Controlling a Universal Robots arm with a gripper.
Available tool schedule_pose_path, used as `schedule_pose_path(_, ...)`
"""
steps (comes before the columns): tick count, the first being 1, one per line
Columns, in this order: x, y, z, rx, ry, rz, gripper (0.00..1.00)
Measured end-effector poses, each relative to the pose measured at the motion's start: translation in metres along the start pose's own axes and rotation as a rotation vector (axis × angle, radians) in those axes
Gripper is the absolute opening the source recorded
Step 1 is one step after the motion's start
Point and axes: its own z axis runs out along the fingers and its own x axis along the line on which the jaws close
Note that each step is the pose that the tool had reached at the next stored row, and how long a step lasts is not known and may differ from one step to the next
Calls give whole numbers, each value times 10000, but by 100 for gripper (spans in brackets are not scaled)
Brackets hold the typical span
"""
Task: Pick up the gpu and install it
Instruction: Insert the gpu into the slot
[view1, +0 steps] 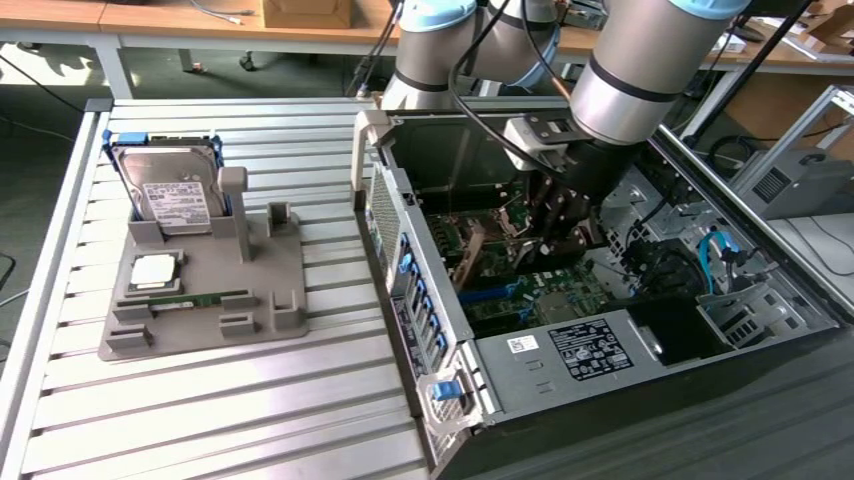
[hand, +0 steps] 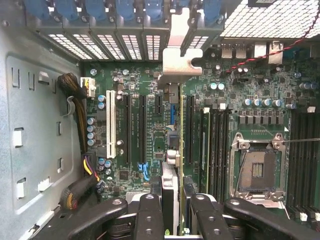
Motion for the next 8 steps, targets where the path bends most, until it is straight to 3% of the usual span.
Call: schedule_pose_path(8, 0, 0, 10, 7, -2, 539, 27)
